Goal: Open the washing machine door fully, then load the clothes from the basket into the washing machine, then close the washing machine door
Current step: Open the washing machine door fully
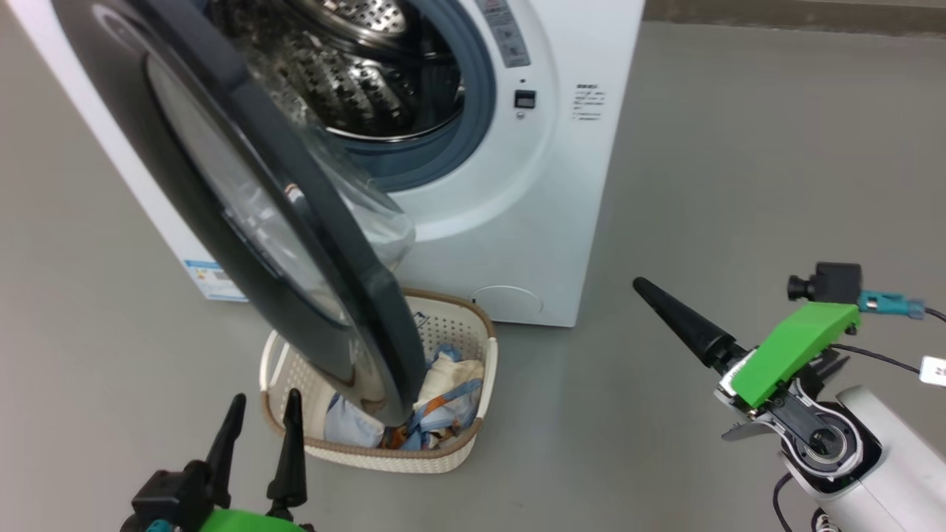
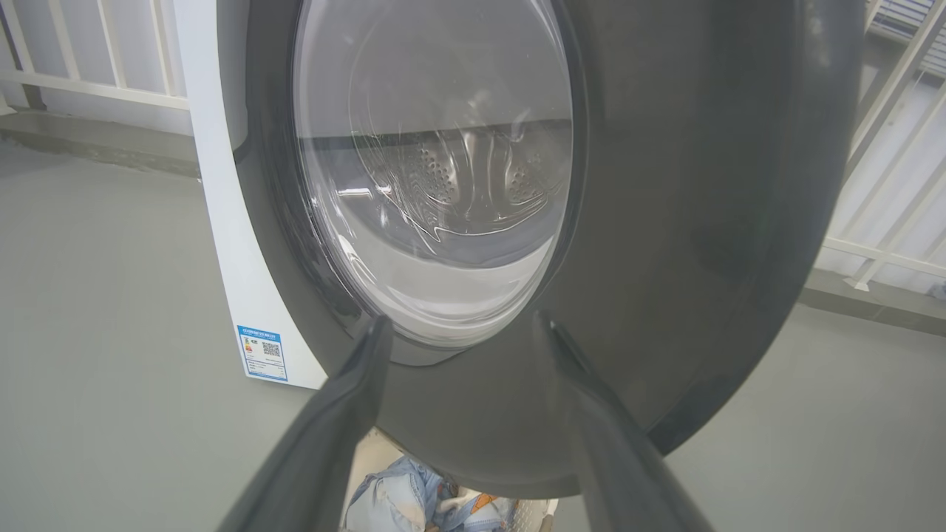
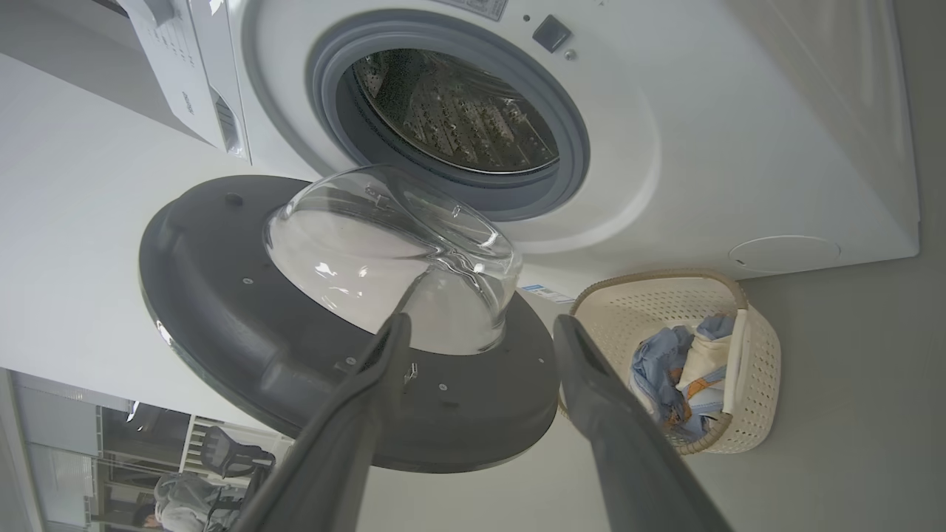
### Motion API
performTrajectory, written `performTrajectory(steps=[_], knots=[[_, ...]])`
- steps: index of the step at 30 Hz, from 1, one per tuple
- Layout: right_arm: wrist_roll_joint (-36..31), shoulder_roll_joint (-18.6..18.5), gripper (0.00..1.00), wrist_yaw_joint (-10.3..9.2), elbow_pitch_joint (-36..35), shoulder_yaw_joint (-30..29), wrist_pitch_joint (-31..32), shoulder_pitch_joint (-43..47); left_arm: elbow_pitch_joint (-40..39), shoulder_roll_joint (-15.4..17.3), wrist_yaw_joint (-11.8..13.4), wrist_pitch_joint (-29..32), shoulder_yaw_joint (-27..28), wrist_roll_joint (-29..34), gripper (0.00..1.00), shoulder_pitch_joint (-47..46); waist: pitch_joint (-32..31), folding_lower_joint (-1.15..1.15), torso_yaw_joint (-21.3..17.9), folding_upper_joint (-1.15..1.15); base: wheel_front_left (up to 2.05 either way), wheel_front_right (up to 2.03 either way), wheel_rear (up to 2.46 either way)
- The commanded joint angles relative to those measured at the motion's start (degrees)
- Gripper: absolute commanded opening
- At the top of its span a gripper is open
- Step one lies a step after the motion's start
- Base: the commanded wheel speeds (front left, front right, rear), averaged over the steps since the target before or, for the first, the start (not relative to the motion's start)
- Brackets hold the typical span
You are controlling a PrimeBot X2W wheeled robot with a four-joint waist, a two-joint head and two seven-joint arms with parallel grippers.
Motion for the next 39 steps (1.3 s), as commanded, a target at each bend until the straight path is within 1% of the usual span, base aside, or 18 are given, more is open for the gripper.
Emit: performTrajectory(steps=[1,7,14,16,17,20,22,26,31,35,36,39], knots=[[-1.4,-1.1,1.0,0.43,-0.9,0.4,-1.8,0.6,-1.1,0.8,-0.2,-0.6,2.3,0.7,1.0,-0.1,-1.6,0.01,-2.1,0.0,0.0,0.0,0.0],[-5.3,-3.6,1.0,0.43,0.5,3.0,-9.8,1.7,-1.4,0.8,-0.3,-0.6,4.0,1.3,1.0,1.3,-2.4,0.01,-4.3,0.0,0.0,0.0,0.0],[-10.7,-7.2,1.0,0.43,4.2,9.0,-22.5,2.2,-1.4,0.8,-0.3,-0.6,4.6,1.3,1.0,2.0,-2.9,0.01,-5.6,0.0,0.0,0.0,0.0],[-12.5,-8.2,1.0,0.43,5.9,10.5,-24.7,2.2,-1.4,0.8,-0.3,-0.6,4.7,1.3,1.0,2.1,-3.0,0.01,-5.9,0.0,0.0,0.0,0.0],[-12.5,-8.2,1.0,0.43,5.9,10.5,-24.7,2.2,-1.4,0.8,-0.3,-0.6,4.7,1.3,1.0,2.1,-3.0,0.01,-5.9,0.0,0.0,0.0,0.0],[-14.9,-8.7,1.0,0.43,8.9,11.1,-26.0,2.2,-1.4,0.8,-0.3,-0.6,4.8,1.2,1.0,2.4,-3.2,0.01,-6.1,0.0,0.0,0.0,0.0],[-17.6,-8.4,1.0,0.43,10.3,8.9,-26.1,2.2,-1.4,0.8,-0.3,-0.6,4.9,1.2,1.0,2.5,-3.3,0.01,-6.3,0.0,0.0,0.0,0.0],[-25.1,-6.3,1.0,0.43,10.9,1.1,-26.1,4.3,-1.5,0.8,-0.3,-0.6,4.9,1.1,1.0,2.6,-3.3,0.01,-6.3,0.0,0.0,0.0,0.0],[-34.8,-3.3,1.0,0.43,9.1,-7.5,-26.1,7.9,-1.5,0.8,-0.3,-0.6,5.1,1.2,1.0,2.5,-3.4,0.01,-6.2,0.0,0.0,0.0,0.0],[-42.9,-1.4,1.0,0.43,6.9,-11.4,-26.1,10.6,-1.3,0.8,-0.3,-0.6,5.1,1.1,1.0,2.4,-3.5,0.01,-6.0,0.0,0.0,0.0,0.0],[-45.8,-0.2,1.0,0.43,5.8,-13.6,-26.1,11.9,-1.3,0.8,-0.3,-0.6,5.0,1.1,1.0,2.4,-3.6,0.01,-5.9,0.0,0.0,0.0,0.0],[-49.6,1.4,1.0,0.43,4.5,-16.2,-26.1,13.6,-1.3,0.8,-0.3,-0.6,5.0,1.1,1.0,2.4,-3.6,0.01,-5.8,0.0,0.0,0.0,0.0]])
